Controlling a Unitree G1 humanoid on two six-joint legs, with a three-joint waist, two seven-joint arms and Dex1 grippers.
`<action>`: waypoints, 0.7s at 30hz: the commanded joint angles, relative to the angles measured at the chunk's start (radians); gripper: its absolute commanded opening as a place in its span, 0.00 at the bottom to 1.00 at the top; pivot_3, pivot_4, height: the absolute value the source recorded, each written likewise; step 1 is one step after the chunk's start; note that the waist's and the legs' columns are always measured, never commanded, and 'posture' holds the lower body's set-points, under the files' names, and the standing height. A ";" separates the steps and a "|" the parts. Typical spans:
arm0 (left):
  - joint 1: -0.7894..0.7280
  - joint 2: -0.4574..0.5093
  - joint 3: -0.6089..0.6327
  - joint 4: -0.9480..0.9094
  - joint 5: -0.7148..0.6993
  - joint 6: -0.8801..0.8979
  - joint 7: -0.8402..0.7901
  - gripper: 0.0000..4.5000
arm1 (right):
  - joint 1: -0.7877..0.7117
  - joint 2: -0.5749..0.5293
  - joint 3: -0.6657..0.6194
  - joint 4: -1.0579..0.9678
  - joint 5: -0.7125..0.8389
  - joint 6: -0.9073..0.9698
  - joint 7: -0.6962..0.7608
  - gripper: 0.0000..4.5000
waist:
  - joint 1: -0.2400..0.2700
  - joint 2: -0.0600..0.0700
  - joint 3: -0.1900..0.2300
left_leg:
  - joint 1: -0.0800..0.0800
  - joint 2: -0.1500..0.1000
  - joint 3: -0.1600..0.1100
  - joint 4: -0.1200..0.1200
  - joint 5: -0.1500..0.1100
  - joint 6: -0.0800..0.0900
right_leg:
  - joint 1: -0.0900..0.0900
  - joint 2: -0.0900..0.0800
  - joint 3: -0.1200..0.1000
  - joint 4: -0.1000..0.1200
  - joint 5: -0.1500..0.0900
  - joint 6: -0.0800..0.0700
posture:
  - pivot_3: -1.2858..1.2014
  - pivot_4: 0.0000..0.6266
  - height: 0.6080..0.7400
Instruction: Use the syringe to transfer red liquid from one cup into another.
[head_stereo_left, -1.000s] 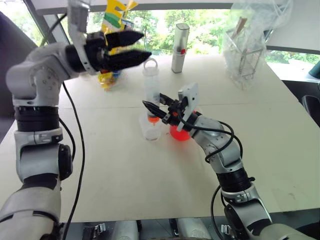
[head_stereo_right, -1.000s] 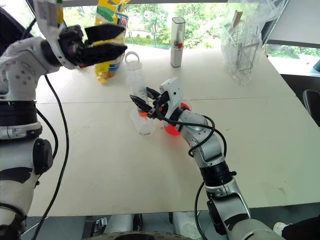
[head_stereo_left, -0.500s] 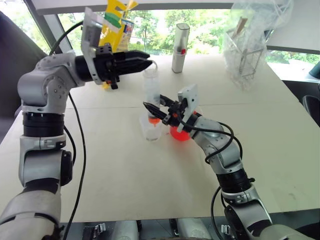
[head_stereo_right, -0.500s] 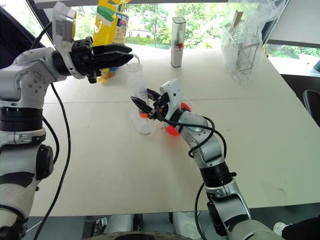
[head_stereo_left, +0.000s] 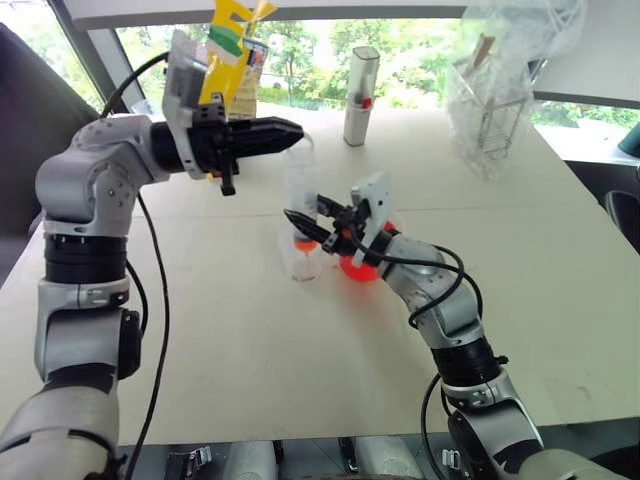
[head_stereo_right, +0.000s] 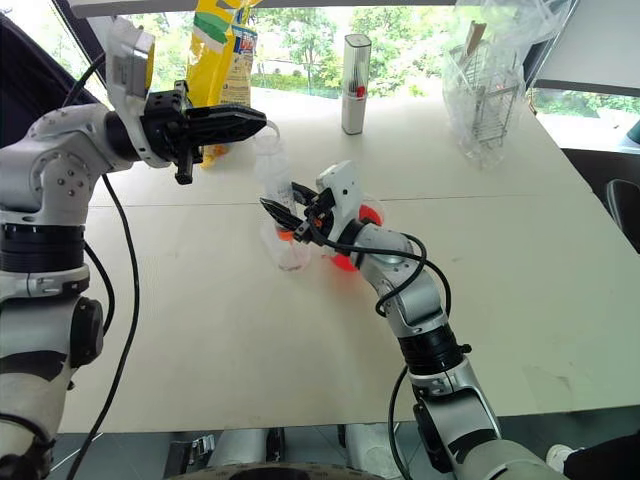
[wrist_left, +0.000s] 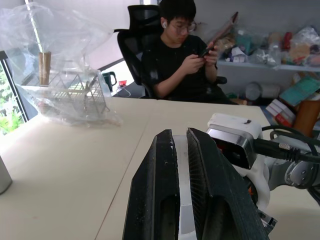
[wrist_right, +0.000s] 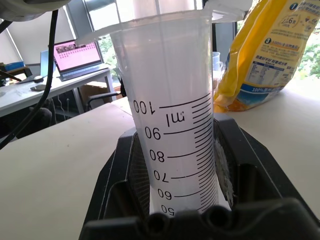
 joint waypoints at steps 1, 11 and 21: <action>0.030 0.012 -0.045 -0.031 0.023 0.002 -0.020 0.01 | -0.076 0.016 -0.047 -0.086 0.032 -0.011 -0.014 0.31 | 0.000 0.000 0.000 | 0.000 0.000 0.000 0.000 0.000 0.000 | 0.000 0.000 0.000 0.000 0.000 0.000 | 0.52 0.24 0.99; 0.079 0.023 -0.069 -0.044 0.050 -0.021 -0.021 0.01 | -0.134 0.009 -0.093 -0.124 0.063 0.042 -0.028 0.31 | -0.001 0.000 0.000 | 0.000 0.000 0.000 0.000 0.000 0.000 | 0.000 0.000 0.000 0.000 0.000 0.000 | 0.52 0.24 0.99; 0.123 0.035 -0.093 -0.050 0.070 -0.041 -0.025 0.01 | -0.159 0.000 -0.122 -0.159 0.098 0.091 -0.045 0.31 | -0.001 0.000 0.000 | 0.000 0.000 0.000 0.000 0.000 0.000 | 0.000 0.000 0.000 0.000 0.000 0.000 | 0.52 0.24 0.99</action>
